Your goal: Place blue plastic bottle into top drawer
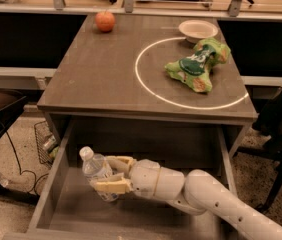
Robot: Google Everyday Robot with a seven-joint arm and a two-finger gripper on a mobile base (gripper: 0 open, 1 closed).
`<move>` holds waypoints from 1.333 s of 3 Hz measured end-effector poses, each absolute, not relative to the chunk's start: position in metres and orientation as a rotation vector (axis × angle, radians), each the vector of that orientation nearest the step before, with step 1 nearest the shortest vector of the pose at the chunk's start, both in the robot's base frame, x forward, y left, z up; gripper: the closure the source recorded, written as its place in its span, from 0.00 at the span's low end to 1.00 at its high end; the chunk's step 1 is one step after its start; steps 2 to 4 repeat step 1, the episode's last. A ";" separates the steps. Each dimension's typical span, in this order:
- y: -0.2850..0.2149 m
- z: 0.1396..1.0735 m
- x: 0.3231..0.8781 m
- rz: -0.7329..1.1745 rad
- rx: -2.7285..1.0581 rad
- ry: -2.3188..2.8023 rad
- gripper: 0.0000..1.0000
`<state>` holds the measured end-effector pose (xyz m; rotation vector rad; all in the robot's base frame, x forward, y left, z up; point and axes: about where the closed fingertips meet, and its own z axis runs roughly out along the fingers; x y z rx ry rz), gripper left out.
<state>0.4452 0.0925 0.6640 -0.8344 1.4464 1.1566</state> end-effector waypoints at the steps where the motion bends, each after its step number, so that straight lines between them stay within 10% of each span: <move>1: 0.095 0.666 0.447 1.158 -0.839 1.445 0.76; 4: 0.095 0.666 0.447 1.158 -0.839 1.445 0.76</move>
Offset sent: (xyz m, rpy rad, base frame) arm 0.0000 0.0000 0.0000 0.0000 0.0000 0.0000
